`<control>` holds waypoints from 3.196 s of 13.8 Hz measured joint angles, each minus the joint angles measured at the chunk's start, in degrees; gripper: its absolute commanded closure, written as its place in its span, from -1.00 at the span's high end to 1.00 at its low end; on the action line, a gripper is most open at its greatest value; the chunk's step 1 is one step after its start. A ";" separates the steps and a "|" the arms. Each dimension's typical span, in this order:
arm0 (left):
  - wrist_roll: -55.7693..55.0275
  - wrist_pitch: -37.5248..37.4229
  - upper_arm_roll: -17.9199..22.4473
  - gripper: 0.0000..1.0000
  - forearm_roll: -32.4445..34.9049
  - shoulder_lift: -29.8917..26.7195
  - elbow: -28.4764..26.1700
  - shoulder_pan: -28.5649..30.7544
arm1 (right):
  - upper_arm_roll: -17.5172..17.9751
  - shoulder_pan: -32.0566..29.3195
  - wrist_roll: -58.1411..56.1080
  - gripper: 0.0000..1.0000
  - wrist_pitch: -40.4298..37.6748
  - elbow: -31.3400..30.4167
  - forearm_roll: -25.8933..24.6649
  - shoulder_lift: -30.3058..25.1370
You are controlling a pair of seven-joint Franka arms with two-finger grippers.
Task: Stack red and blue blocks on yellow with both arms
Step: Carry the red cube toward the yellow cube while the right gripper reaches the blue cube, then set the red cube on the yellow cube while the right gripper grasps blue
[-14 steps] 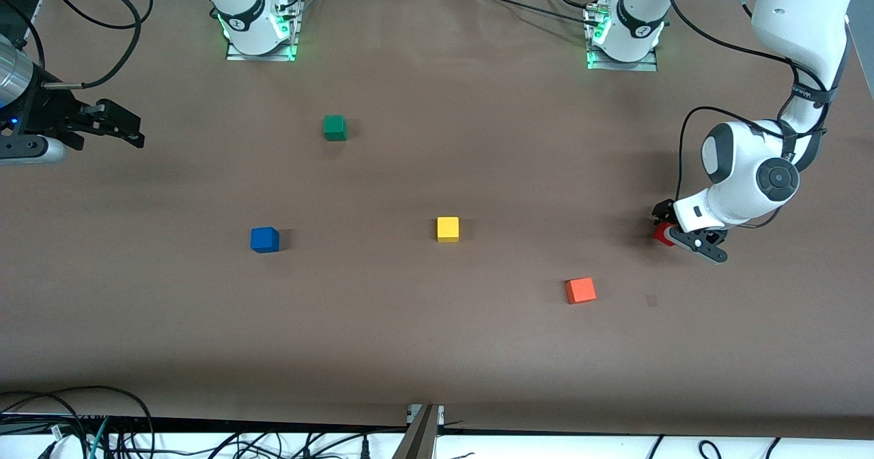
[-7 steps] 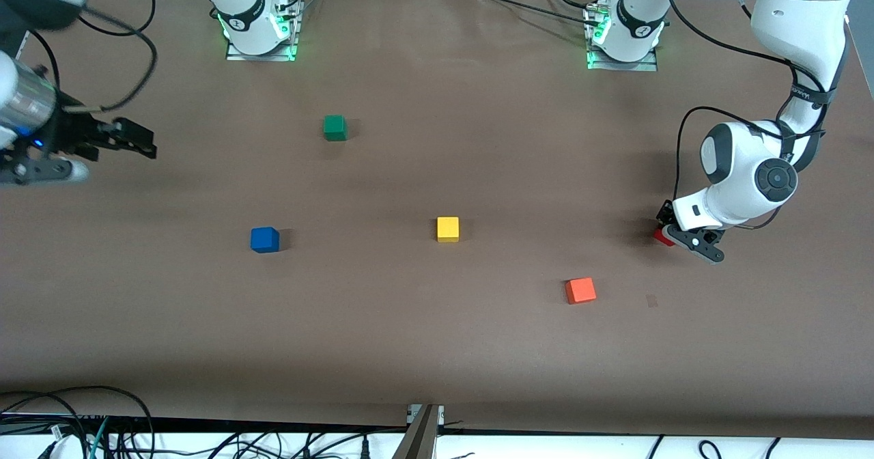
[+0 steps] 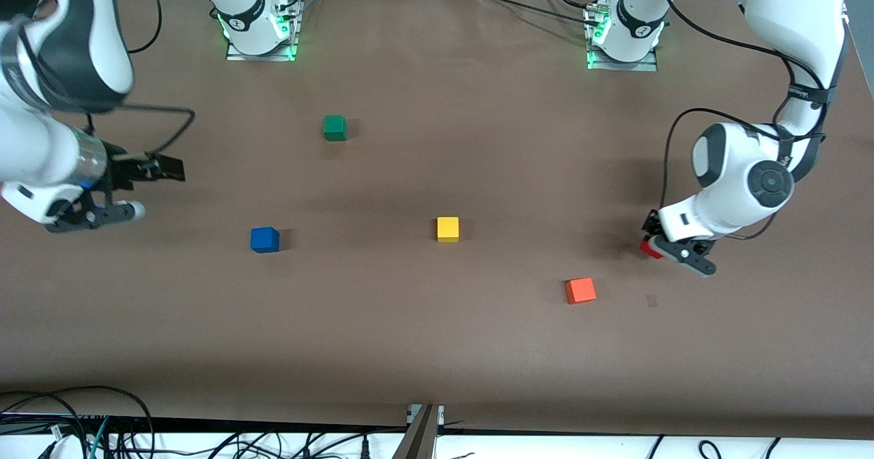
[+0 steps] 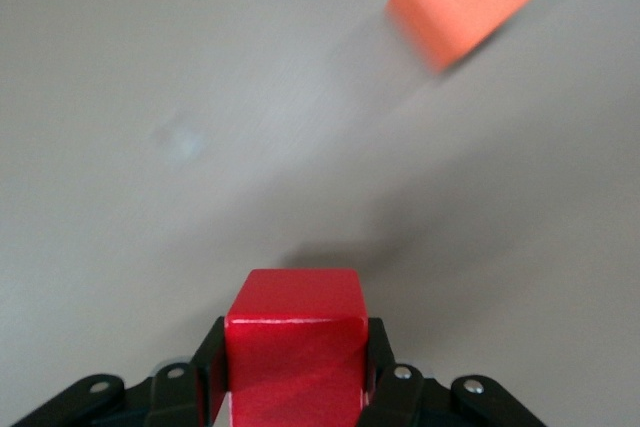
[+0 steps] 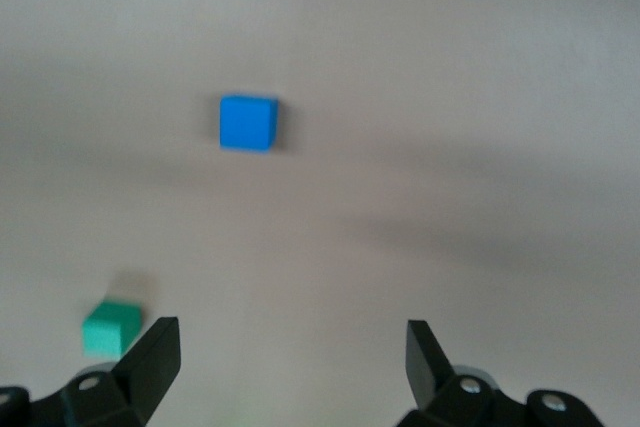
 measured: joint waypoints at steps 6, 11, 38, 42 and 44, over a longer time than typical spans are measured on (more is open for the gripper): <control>-39.75 -9.32 -0.79 -0.65 0.02 2.69 13.10 -21.01 | 2.07 0.24 0.07 1.00 22.31 -12.04 0.97 6.18; -56.00 -12.20 -0.56 -0.66 0.02 13.72 25.99 -29.95 | 3.29 0.49 0.07 0.98 27.84 -12.16 3.84 9.08; -66.43 -15.19 2.99 0.55 0.02 24.68 39.99 -39.26 | 4.79 2.78 6.36 -0.45 17.04 1.65 7.57 12.59; -66.43 -15.49 3.60 1.00 0.02 25.13 41.07 -39.27 | 4.97 5.70 13.09 -0.45 13.96 6.23 7.61 12.50; -66.45 -18.50 4.03 1.00 0.01 25.18 43.33 -39.13 | 4.97 6.56 14.57 -0.45 13.93 6.29 7.61 12.58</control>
